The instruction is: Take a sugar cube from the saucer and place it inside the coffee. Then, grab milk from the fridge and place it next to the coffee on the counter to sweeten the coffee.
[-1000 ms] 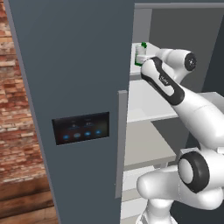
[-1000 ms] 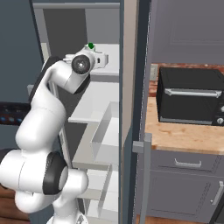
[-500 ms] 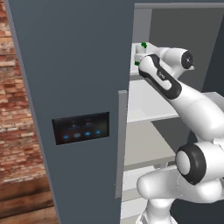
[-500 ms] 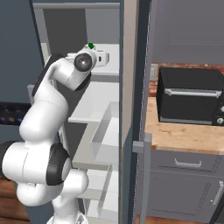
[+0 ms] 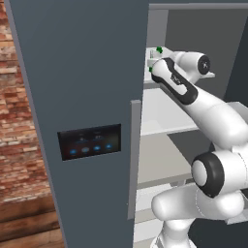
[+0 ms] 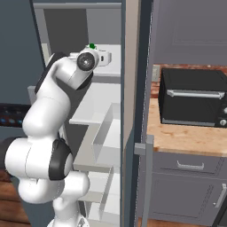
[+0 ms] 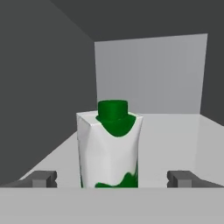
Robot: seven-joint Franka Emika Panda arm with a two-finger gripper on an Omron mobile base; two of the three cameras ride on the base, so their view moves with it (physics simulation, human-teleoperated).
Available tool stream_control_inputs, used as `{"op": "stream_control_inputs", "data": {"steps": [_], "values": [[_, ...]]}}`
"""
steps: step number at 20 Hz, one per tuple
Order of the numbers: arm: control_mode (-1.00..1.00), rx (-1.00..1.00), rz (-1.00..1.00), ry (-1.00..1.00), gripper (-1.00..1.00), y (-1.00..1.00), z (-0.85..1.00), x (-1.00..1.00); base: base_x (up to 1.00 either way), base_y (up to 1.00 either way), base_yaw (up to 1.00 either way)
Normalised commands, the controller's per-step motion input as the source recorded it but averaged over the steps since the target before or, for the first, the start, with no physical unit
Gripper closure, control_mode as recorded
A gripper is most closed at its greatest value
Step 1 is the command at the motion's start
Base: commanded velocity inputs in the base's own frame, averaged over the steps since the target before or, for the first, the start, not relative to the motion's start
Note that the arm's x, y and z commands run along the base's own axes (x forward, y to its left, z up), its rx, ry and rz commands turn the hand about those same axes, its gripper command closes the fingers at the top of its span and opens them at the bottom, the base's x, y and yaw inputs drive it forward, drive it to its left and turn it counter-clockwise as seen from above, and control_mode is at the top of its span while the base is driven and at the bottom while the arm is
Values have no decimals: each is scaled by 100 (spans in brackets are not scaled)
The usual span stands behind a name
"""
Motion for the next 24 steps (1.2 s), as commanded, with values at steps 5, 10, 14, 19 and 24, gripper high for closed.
{"op": "stream_control_inputs", "data": {"steps": [5,10,14,19,24], "values": [[-100,0,0,0,-100,0,-3,10,0,0,0],[-100,0,0,0,-100,0,-5,10,0,0,0],[-100,0,0,1,-100,0,-11,9,0,0,0],[-100,0,0,0,-100,0,-14,7,0,0,0],[-100,0,0,0,-100,0,-5,7,0,0,0]]}}
